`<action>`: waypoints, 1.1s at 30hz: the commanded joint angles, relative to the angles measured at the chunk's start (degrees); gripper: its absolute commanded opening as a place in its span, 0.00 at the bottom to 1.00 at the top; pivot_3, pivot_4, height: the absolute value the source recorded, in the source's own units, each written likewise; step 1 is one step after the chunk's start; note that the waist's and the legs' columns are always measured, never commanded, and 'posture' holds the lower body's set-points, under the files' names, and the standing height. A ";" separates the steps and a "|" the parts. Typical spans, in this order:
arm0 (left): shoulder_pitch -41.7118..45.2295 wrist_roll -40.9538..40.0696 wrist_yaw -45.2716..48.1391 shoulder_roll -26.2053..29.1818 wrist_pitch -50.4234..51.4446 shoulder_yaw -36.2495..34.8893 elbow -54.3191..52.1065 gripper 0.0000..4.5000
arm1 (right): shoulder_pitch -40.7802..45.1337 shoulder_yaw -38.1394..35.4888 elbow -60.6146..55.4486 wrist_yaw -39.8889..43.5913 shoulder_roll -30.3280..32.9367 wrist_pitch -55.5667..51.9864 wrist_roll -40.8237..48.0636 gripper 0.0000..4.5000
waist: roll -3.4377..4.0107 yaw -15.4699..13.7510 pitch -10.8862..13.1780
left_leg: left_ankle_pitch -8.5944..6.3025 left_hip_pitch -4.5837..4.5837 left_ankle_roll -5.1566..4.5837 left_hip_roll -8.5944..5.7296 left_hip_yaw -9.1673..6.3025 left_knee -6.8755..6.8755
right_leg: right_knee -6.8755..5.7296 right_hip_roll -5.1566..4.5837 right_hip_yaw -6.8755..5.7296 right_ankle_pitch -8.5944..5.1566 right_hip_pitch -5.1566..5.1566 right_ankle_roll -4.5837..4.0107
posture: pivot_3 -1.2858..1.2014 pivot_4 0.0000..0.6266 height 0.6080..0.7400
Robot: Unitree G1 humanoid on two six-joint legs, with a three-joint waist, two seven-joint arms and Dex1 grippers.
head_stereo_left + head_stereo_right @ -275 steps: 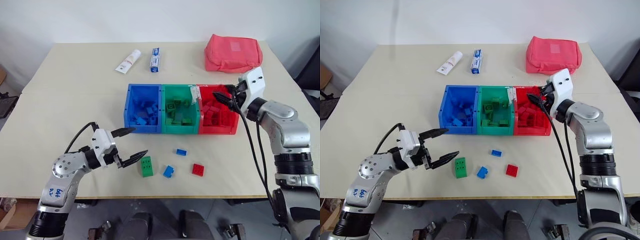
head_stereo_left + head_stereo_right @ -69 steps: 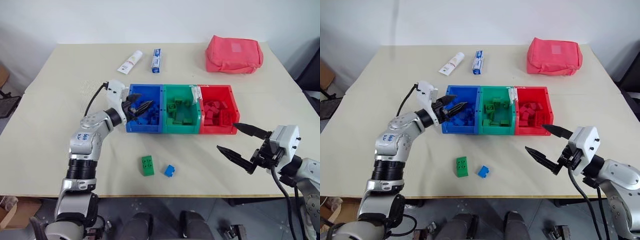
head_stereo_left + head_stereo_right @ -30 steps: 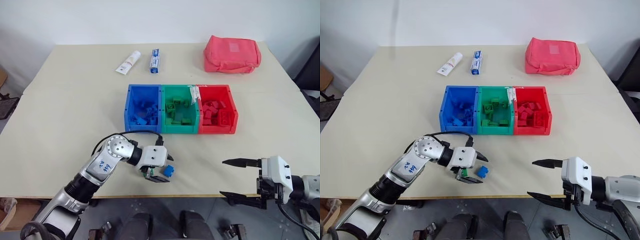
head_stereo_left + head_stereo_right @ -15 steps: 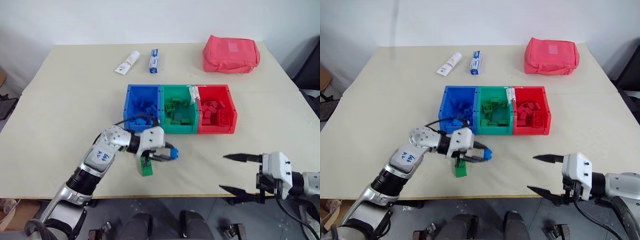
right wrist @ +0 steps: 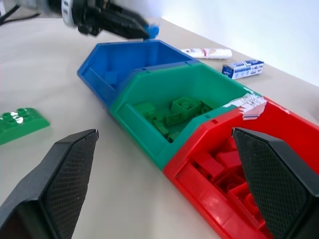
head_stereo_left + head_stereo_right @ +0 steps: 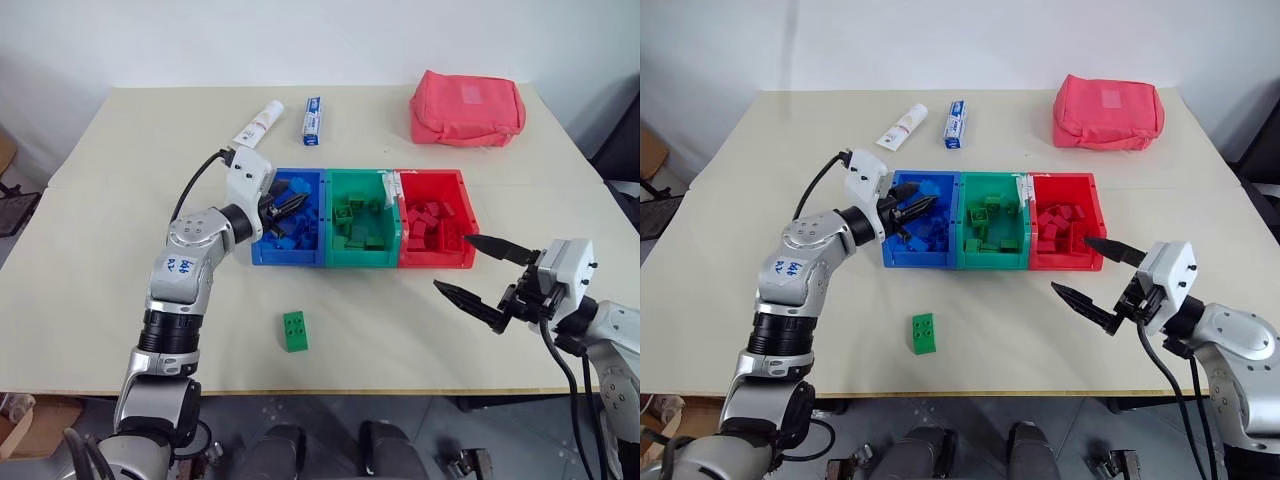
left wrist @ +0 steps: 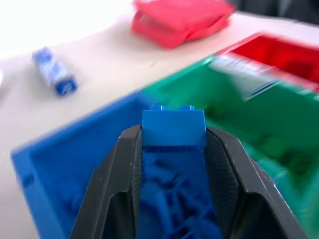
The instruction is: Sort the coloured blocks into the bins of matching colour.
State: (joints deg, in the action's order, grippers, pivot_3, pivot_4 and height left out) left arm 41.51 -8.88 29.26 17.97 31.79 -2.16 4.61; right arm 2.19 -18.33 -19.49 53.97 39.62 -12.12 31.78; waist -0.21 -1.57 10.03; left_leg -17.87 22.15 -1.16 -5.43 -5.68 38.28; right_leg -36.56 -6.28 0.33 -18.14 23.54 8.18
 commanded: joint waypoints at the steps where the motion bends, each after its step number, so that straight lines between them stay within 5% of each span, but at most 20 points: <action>1: 1.79 -0.85 -0.23 0.37 -0.32 -0.35 -0.63 0.61 | 1.70 -0.12 0.28 0.94 0.77 1.90 -0.15 1.00 | 0.00 0.06 0.00 | 0.00 0.01 0.00 0.00 0.00 0.00 | 0.00 0.00 0.00 0.00 0.02 0.00 | 0.52 0.24 1.00; 7: -1.03 -2.11 5.49 4.49 -4.66 -0.98 0.12 1.00 | 2.37 0.29 2.22 4.45 3.84 1.88 -0.76 1.00 | 0.00 0.10 0.00 | 0.00 0.01 0.00 0.00 0.01 -0.01 | -0.01 -0.01 0.01 0.00 0.02 0.00 | 0.52 0.24 1.00; 15: -15.73 -9.40 29.83 20.86 -21.17 -6.50 -2.18 1.00 | 3.98 3.61 4.32 10.91 7.04 2.81 -1.68 1.00 | 0.02 1.16 -0.01 | 0.00 -0.01 0.08 0.13 0.03 -0.10 | 0.06 -0.14 0.03 -0.01 0.07 -0.03 | 0.52 0.24 1.00; 19: -20.79 -16.00 35.93 25.16 -16.43 -9.78 -2.05 1.00 | 5.07 5.24 4.64 12.97 7.50 3.02 -1.54 1.00 | 0.02 0.75 -0.01 | 0.00 -0.01 0.06 0.10 -0.07 -0.09 | 0.19 -0.23 0.02 -0.02 0.00 -0.04 | 0.52 0.24 1.00; 22: -26.37 -12.22 42.06 29.61 -25.06 -8.78 -0.41 1.00 | 5.16 6.86 4.41 14.41 7.57 3.18 -1.97 1.00 | 0.02 0.46 -0.01 | -0.02 -0.02 0.04 0.08 -0.05 -0.10 | 0.40 -0.24 0.04 -0.02 -0.06 -0.04 | 0.52 0.24 1.00; 33: -27.21 -9.63 51.21 29.10 -41.42 0.21 -4.88 1.00 | 2.33 8.55 3.13 18.80 9.37 2.77 -2.03 1.00 | 0.03 0.22 -0.01 | -0.03 -0.01 0.02 0.11 -0.07 -0.16 | 0.52 -0.25 0.03 -0.01 -0.10 -0.05 | 0.52 0.24 1.00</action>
State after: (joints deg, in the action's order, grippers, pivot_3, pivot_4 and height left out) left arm 13.56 -18.94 79.20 47.24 -7.43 -2.92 1.69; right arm 4.83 -9.24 -14.45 71.91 48.17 -9.82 28.97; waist -0.18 -1.35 10.01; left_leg -17.90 22.14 -1.13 -5.31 -5.75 38.12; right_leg -36.04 -6.50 0.34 -18.16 23.44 8.13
